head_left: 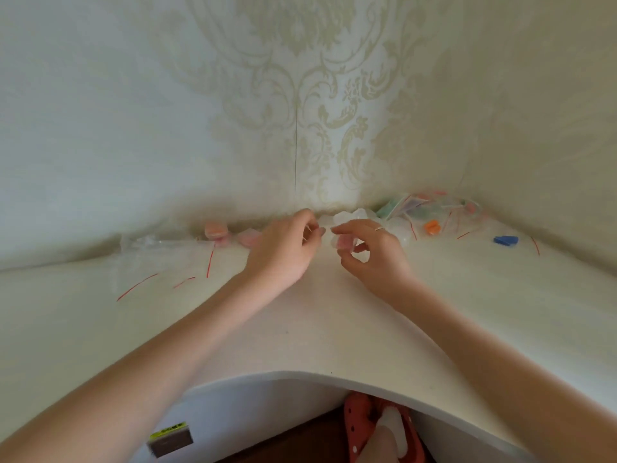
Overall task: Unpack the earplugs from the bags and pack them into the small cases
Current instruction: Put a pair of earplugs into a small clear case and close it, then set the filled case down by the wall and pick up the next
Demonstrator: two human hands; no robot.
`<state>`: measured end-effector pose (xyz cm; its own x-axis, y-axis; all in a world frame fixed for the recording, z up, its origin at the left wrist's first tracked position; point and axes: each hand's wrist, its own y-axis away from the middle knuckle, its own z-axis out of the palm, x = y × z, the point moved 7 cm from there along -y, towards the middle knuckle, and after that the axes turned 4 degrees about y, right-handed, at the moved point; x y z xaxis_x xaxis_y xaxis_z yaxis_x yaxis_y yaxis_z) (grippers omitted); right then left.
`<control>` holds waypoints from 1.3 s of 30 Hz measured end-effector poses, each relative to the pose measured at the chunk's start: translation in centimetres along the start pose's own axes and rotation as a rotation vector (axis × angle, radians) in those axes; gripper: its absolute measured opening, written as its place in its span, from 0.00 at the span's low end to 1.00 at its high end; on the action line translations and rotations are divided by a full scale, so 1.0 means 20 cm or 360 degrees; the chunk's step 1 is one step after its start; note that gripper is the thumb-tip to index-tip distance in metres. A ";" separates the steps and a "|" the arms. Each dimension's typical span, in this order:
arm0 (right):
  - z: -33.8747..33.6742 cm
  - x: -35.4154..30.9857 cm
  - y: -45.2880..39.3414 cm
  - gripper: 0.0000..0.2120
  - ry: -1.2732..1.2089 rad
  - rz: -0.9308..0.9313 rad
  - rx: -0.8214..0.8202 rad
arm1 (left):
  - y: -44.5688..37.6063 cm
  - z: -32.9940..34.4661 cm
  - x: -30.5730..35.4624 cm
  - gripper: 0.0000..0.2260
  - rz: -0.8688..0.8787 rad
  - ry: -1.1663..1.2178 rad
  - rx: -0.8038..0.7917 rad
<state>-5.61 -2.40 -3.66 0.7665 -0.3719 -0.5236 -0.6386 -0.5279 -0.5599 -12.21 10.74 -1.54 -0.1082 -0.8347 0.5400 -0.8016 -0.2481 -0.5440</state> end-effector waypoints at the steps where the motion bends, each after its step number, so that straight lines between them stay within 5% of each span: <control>1: 0.05 -0.02 -0.02 0.16 0.0013 -0.0004 -0.0063 | 0.02 -0.07 -0.02 0.05 0.0202 -0.0328 0.0162; 3: 0.15 -0.06 -0.07 0.15 0.0008 0.0004 -0.0185 | 0.05 -0.17 -0.10 0.03 0.0389 -0.0680 0.0317; 8: 0.39 -0.14 -0.27 0.13 -0.0050 0.0075 -0.0219 | 0.10 -0.27 -0.29 0.07 0.0139 -0.1006 0.0331; 18: 0.51 -0.16 -0.39 0.10 0.0042 0.0178 -0.0326 | 0.10 -0.19 -0.36 0.08 -0.0044 -0.1002 0.0040; 24: 0.13 -0.02 -0.31 0.15 -0.0109 0.0250 0.0116 | 0.08 -0.13 -0.24 0.10 0.0239 -0.0870 0.0009; 33: -0.44 0.48 0.04 0.17 0.1133 0.0513 0.0130 | -0.08 0.37 0.15 0.17 0.0450 -0.0516 -0.0367; 39: -0.44 0.68 0.05 0.25 0.1255 0.0698 -0.0244 | -0.07 0.72 0.46 0.19 0.0546 -0.0360 -0.0600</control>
<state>4.80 -14.77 -5.77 0.3179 -0.9469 -0.0470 -0.9106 -0.2912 -0.2934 -3.63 -3.67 -4.97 -0.3043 -0.9317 0.1983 -0.9020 0.2149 -0.3746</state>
